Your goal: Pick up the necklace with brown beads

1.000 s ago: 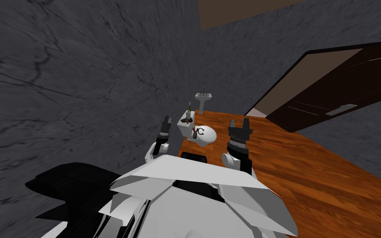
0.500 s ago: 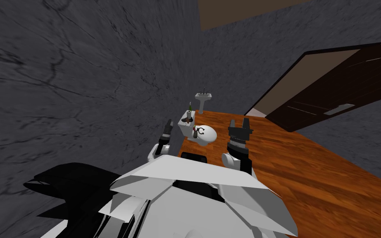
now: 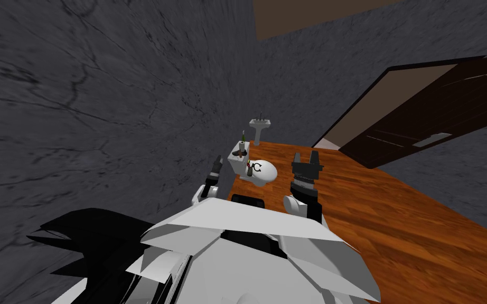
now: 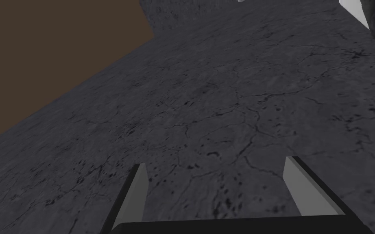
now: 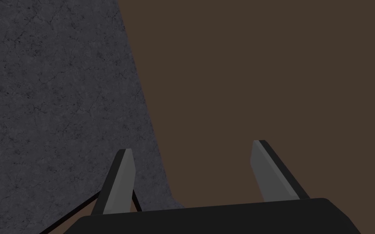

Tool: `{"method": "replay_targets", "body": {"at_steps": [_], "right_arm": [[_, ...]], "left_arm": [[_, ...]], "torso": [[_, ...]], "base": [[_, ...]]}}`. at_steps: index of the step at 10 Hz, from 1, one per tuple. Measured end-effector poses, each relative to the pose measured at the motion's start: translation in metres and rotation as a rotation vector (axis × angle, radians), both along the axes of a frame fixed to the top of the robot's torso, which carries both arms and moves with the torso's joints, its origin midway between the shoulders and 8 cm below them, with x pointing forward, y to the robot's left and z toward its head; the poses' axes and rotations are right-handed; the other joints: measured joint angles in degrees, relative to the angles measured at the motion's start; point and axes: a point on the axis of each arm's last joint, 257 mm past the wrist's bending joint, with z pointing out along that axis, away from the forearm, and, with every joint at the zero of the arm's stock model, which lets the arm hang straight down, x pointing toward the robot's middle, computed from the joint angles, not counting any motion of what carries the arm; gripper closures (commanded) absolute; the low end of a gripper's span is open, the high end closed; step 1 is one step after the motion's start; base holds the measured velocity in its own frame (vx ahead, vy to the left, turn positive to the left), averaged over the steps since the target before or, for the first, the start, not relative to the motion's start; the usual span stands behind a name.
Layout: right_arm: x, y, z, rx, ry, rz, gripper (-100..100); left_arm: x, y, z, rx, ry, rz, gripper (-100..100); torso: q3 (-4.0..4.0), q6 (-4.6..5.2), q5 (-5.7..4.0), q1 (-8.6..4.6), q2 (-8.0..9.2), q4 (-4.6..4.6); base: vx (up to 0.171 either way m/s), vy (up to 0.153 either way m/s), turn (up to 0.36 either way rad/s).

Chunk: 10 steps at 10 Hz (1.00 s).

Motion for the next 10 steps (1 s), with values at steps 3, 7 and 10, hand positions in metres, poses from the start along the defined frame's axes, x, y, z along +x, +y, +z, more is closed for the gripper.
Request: {"method": "replay_targets", "body": {"at_steps": [3, 7, 10], "right_arm": [[0.000, 0.000, 0.000, 0.000, 0.000, 0.000, 0], [0.000, 0.000, 0.000, 0.000, 0.000, 0.000, 0], [0.000, 0.000, 0.000, 0.000, 0.000, 0.000, 0]], "left_arm": [[0.006, 0.000, -0.032, -0.021, 0.064, 0.003, -100], [0.009, 0.003, -0.077, -0.052, 0.158, 0.013, -100], [0.012, 0.004, -0.102, -0.072, 0.210, 0.021, -100]], "torso": [[-0.06, 0.00, 0.00, -0.02, -0.10, -0.02], [-0.11, 0.00, 0.00, -0.01, -0.20, -0.04], [-0.10, 0.00, -0.01, -0.04, -0.17, -0.04]], "base": [[0.034, 0.008, -0.009], [0.056, 0.010, -0.016], [0.049, 0.005, -0.010]]}}
